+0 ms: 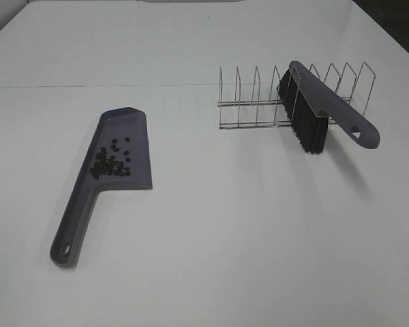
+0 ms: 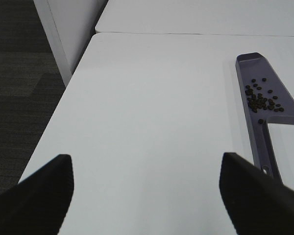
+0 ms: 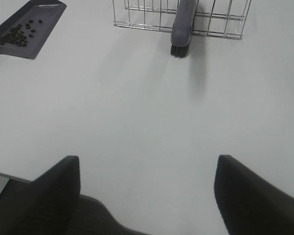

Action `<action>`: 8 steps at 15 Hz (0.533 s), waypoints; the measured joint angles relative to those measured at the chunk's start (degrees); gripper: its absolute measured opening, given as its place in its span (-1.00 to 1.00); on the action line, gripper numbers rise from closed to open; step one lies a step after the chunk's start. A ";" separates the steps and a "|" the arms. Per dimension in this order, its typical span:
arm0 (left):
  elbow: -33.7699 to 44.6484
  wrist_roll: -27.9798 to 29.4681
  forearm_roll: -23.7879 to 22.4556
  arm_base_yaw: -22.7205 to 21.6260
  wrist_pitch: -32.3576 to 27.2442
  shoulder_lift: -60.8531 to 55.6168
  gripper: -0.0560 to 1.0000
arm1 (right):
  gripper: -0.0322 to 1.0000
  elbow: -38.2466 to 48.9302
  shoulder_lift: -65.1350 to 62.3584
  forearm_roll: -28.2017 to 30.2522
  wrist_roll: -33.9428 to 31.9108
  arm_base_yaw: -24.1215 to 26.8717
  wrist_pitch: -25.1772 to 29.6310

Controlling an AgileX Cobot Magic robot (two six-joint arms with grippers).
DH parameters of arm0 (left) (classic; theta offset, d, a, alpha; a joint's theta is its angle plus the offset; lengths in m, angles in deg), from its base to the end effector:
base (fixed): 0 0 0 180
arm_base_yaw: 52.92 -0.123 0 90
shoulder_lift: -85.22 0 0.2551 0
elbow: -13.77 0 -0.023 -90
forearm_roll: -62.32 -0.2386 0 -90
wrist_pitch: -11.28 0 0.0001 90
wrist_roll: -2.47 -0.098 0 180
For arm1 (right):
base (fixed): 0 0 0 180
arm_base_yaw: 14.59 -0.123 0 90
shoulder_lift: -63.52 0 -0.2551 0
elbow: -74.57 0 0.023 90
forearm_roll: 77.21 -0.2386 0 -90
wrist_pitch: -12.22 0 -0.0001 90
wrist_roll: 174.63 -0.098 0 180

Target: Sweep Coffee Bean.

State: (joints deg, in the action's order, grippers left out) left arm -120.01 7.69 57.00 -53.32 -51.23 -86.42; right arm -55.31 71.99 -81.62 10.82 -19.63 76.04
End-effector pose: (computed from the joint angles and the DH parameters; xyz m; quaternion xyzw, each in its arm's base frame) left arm 0.0157 0.0082 0.2727 -0.0450 0.8509 0.0243 0.5228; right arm 0.0212 0.0087 0.2522 -0.0818 0.8719 0.0367 0.4815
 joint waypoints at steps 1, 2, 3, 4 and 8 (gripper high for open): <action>0.00 0.00 0.00 0.00 0.00 0.00 0.53 | 0.46 0.00 0.00 0.00 0.00 0.00 0.00; 0.00 0.00 0.00 0.06 0.00 0.00 0.53 | 0.46 0.00 0.00 0.00 0.00 0.00 0.00; 0.00 0.00 0.00 0.06 0.00 0.00 0.53 | 0.46 0.00 0.00 0.00 -0.06 0.00 0.00; 0.00 0.00 0.00 0.06 0.00 0.00 0.53 | 0.46 0.00 0.00 0.00 -0.06 0.00 0.00; 0.00 0.00 0.00 0.06 0.00 0.00 0.53 | 0.46 0.00 0.00 0.00 -0.23 0.00 0.00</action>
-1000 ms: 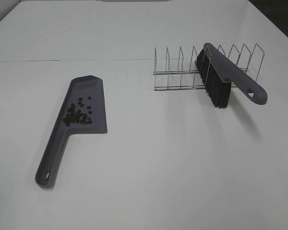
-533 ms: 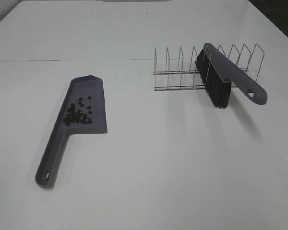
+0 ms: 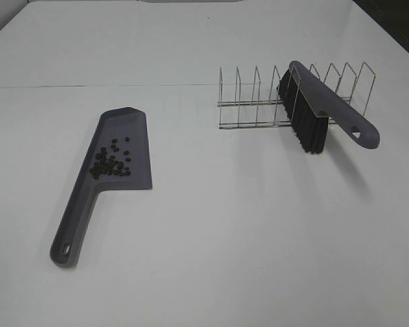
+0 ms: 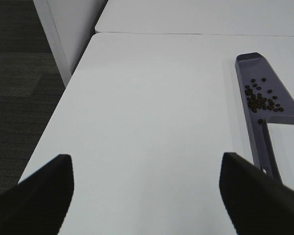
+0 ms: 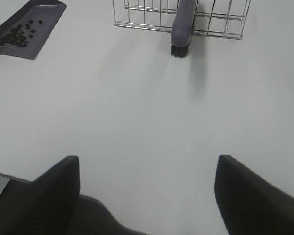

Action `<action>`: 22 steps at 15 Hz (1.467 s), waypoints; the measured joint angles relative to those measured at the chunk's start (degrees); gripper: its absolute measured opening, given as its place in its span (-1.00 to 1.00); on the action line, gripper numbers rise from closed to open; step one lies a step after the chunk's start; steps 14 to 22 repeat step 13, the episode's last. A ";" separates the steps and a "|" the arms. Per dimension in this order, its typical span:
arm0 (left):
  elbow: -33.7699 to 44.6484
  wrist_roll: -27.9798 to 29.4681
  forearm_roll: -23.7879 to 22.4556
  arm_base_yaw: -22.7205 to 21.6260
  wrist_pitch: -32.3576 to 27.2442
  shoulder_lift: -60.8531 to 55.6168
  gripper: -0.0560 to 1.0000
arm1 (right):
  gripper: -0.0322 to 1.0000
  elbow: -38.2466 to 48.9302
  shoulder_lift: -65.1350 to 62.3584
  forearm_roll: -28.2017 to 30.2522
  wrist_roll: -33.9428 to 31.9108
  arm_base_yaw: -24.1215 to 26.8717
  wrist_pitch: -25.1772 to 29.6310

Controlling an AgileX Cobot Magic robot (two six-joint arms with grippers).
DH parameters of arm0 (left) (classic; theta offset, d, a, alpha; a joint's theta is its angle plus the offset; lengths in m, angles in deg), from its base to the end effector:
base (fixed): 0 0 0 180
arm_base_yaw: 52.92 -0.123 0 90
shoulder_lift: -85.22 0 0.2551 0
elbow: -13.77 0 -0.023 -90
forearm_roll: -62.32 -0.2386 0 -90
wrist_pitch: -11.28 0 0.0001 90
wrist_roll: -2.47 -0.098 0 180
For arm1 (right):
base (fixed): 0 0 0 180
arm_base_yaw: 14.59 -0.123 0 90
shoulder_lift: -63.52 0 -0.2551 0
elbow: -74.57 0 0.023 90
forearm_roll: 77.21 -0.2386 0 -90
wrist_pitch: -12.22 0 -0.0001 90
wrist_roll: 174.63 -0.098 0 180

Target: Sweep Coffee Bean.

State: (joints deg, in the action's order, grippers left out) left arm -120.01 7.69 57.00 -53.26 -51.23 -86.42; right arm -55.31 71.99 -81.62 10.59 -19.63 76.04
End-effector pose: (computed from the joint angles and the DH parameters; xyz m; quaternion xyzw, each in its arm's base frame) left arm 0.0157 0.0082 0.2727 -0.0445 0.8510 0.0241 0.5228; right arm 0.0212 0.0087 0.2522 -0.0800 0.8720 0.0377 0.4814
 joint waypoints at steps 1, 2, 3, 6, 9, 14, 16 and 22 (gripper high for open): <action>0.00 0.00 0.00 0.00 0.00 0.00 0.53 | 0.46 0.00 0.00 0.00 0.00 0.00 0.00; 0.00 0.00 0.00 0.00 0.00 0.00 0.53 | 0.46 0.00 0.00 0.00 0.00 0.00 0.00; 0.00 0.00 0.00 0.00 0.00 0.00 0.53 | 0.46 0.00 0.00 0.00 0.00 0.00 0.00; 0.00 -0.06 0.00 0.00 0.00 0.00 0.53 | 0.46 0.00 0.00 0.00 0.00 0.00 0.00; 0.00 -0.06 0.00 0.00 0.00 0.00 0.53 | 0.46 0.00 0.00 0.00 -0.06 0.00 0.00; 0.00 -0.06 0.00 0.00 0.00 0.00 0.53 | 0.46 0.00 0.00 0.00 -0.06 0.00 0.00; 0.00 -0.06 0.00 0.00 0.00 0.00 0.53 | 0.46 0.00 0.00 0.00 -0.06 0.00 0.00; 0.00 -0.06 0.00 0.00 0.00 0.00 0.53 | 0.46 0.00 0.00 0.00 -0.06 0.00 0.00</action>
